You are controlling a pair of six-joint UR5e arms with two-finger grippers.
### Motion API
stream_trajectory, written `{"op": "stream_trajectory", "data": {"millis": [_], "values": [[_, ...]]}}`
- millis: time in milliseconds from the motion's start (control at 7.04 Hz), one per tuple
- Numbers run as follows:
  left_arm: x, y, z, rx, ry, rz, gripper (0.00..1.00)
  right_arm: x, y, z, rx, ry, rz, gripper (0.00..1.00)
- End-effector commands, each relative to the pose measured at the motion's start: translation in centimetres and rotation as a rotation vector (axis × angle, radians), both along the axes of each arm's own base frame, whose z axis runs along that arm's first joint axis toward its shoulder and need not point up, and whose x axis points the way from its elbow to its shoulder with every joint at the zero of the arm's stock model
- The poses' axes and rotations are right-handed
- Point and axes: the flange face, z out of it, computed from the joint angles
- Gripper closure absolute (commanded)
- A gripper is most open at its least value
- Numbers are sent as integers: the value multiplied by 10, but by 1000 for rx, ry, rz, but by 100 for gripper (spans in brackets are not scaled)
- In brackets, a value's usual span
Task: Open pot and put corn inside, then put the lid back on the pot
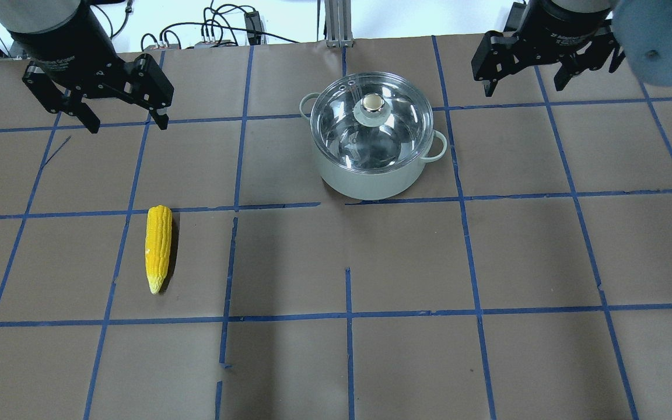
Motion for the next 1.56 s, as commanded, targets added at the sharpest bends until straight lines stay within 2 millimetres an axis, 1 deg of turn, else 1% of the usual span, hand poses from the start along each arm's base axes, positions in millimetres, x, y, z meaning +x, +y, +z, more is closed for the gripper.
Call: {"op": "stream_trajectory", "data": {"millis": [0, 284, 426, 568, 710, 994, 1420], "values": [[0, 2, 0, 1, -1, 4, 0, -8, -1, -3, 9, 0, -7, 0], [0, -1, -4, 9, 0, 3, 0, -6, 0, -2, 4, -1, -4, 0], [0, 0, -4, 12, 2, -5, 0, -8, -1, 1, 0, 0, -7, 0], [0, 0, -3, 8, 0, -3, 0, -3, 1, 4, -8, -2, 0, 0], [0, 0, -4, 11, 0, -3, 0, 1, 0, 4, -10, -44, 5, 0], [0, 0, -3, 8, 0, -3, 0, 3, 2, 4, -7, -51, 11, 0], [0, 1, -3, 9, 0, -3, 0, 7, 4, -3, 10, -52, 20, 0]]}}
